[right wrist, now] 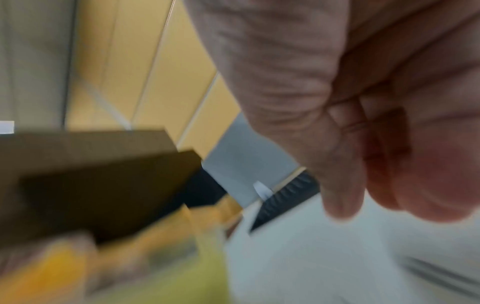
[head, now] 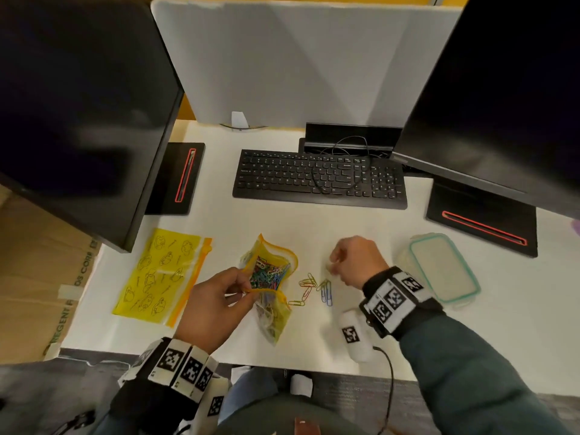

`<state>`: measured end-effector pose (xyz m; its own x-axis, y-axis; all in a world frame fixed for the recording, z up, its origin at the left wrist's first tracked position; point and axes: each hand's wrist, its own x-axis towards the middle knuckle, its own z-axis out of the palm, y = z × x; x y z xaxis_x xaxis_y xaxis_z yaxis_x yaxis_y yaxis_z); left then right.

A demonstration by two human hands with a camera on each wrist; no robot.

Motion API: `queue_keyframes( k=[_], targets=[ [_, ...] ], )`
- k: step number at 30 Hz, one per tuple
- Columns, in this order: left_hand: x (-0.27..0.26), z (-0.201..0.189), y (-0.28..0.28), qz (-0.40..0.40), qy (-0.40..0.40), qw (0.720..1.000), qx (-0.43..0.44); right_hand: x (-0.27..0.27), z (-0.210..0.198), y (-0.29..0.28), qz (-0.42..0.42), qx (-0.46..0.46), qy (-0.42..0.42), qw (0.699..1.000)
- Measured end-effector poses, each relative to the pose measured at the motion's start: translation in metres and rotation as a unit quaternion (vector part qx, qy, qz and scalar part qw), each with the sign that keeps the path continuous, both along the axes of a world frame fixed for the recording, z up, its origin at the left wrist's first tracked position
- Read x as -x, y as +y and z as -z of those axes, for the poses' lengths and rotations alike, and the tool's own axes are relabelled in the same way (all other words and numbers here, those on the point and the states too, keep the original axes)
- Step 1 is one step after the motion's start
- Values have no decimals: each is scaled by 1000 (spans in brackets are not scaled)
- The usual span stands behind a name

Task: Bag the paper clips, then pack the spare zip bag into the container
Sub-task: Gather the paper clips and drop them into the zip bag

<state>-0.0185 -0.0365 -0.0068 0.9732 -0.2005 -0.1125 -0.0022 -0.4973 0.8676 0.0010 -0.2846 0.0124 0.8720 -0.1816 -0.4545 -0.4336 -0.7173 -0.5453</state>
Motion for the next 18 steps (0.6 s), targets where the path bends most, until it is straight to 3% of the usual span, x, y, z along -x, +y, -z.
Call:
queue_keyframes(
  k=[3,8,14,18],
  targets=[
    [2,2,6,-7,8,1000,-2,28,30,-6,-80,108,105,985],
    [3,3,8,-12,4,1000,-10,27,63,17,-53,82,11,995],
    [4,1,9,-22,13,1000,5,11,65,16,-35,79,-91,992],
    [6,1,11,-26,15,1000,7,21,68,30,-147,103,1,984]
  ],
)
